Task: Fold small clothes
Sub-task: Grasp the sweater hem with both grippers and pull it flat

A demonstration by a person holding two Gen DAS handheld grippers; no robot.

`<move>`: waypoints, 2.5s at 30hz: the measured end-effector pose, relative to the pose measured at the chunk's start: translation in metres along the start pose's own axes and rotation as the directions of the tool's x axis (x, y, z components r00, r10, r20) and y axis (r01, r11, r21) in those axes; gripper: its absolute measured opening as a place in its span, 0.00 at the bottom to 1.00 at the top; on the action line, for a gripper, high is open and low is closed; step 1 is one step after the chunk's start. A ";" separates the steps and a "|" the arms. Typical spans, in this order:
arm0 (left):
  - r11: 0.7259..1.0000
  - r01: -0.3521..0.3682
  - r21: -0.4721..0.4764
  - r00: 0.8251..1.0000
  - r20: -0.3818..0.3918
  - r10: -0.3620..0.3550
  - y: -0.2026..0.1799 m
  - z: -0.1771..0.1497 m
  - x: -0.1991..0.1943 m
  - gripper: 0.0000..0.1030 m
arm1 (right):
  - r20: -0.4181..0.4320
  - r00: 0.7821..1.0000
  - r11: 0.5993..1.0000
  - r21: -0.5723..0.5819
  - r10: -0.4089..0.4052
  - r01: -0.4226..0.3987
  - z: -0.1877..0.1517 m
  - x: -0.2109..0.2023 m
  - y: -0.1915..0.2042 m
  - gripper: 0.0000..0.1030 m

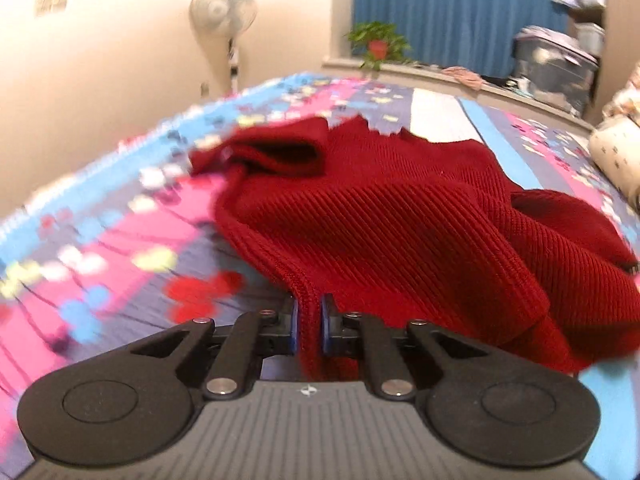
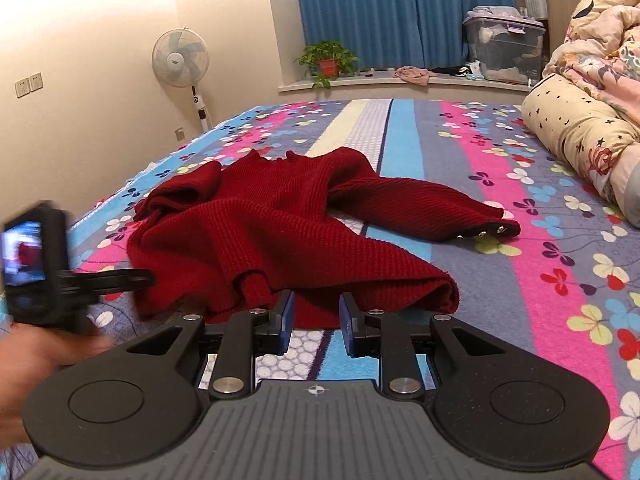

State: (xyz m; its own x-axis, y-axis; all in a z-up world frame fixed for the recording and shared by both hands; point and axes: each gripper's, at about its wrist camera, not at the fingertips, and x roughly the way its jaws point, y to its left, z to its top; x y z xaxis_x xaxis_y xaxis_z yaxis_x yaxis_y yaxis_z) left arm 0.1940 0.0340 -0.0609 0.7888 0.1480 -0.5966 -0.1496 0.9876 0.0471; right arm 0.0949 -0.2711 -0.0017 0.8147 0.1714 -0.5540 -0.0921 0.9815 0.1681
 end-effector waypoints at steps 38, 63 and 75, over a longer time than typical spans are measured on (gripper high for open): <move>0.945 0.249 -0.211 0.903 -0.302 -0.305 0.149 -0.031 0.019 0.58 | -0.043 0.999 0.918 0.397 -0.001 0.018 0.005 0.138 -0.131 0.57; 0.883 0.459 -0.096 0.889 0.044 -0.457 0.212 -0.047 -0.174 0.10 | 0.142 0.988 0.981 0.178 0.055 -0.080 0.028 -0.050 -0.085 0.06; 0.934 0.345 -0.091 0.890 -0.285 -0.356 0.228 -0.099 -0.146 0.42 | -0.216 0.961 0.982 0.034 -0.174 0.185 -0.044 -0.051 -0.096 0.27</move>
State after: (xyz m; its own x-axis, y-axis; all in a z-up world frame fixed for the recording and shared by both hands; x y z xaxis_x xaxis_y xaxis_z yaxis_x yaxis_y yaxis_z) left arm -0.0144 0.2321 -0.0424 0.5855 -0.2352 -0.7758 0.0782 0.9689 -0.2347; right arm 0.0370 -0.3705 -0.0252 0.6754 0.0128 -0.7373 0.0796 0.9927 0.0902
